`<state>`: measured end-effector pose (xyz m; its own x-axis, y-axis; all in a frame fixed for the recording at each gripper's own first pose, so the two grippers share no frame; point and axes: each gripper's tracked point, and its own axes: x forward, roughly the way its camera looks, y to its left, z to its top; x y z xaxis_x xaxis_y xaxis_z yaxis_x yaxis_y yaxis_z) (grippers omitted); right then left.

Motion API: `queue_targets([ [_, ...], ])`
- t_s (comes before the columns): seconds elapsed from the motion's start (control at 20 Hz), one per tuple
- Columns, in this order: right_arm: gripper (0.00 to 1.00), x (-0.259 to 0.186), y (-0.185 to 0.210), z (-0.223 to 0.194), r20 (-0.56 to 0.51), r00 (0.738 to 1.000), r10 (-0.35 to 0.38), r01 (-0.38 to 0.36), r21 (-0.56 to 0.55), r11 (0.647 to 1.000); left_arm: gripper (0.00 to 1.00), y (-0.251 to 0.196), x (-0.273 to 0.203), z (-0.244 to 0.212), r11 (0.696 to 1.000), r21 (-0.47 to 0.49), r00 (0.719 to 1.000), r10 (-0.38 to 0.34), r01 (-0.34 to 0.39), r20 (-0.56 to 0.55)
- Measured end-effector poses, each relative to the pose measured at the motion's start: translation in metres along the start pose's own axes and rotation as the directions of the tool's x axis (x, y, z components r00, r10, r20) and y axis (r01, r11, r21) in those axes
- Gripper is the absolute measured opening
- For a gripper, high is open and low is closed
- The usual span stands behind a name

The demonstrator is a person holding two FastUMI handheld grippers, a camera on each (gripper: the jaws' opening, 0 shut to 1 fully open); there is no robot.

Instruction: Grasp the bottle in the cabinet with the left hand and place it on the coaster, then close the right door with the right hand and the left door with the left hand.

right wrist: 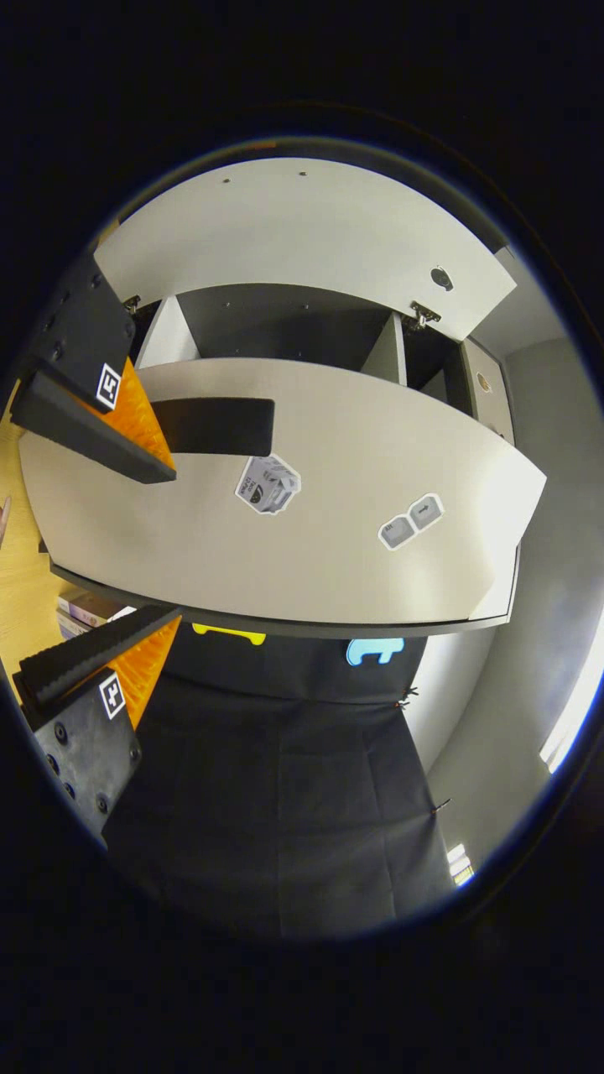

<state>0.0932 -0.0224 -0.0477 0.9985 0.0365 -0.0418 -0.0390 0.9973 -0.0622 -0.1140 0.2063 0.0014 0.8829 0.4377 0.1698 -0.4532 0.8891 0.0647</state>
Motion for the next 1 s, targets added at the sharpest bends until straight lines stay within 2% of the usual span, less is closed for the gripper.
queue_targets([
  [0.1,0.97,-0.013,-0.006,0.001,-0.006,1.000,-0.017,0.017,0.007,1.000,0.90,0.005,0.015,0.003,1.000,-0.004,1.000,-0.014,0.014,0.010],
  [0.3,0.97,-0.036,-0.031,-0.002,-0.024,0.995,-0.098,0.098,-0.003,0.995,0.90,0.004,0.044,0.003,0.999,0.012,0.998,-0.051,0.051,0.028],
  [0.55,0.97,-0.050,-0.042,-0.013,-0.070,0.987,-0.146,0.147,0.011,0.989,0.90,-0.005,0.074,-0.010,0.995,-0.012,0.995,-0.099,0.099,0.003],
  [0.75,0.98,-0.049,-0.039,-0.021,-0.090,0.984,-0.156,0.157,-0.002,0.988,0.90,-0.016,0.081,-0.013,0.990,-0.015,0.990,-0.138,0.138,-0.001],
  [0.85,0.97,-0.046,-0.034,-0.025,-0.098,0.985,-0.144,0.144,-0.008,0.990,0.88,-0.019,0.079,-0.010,0.990,0.020,0.990,-0.142,0.142,0.002],
  [1.0,0.98,-0.039,-0.029,-0.026,-0.106,0.987,-0.117,0.117,-0.006,0.993,0.87,-0.026,0.078,-0.009,0.988,0.019,0.988,-0.154,0.154,0.004],
])
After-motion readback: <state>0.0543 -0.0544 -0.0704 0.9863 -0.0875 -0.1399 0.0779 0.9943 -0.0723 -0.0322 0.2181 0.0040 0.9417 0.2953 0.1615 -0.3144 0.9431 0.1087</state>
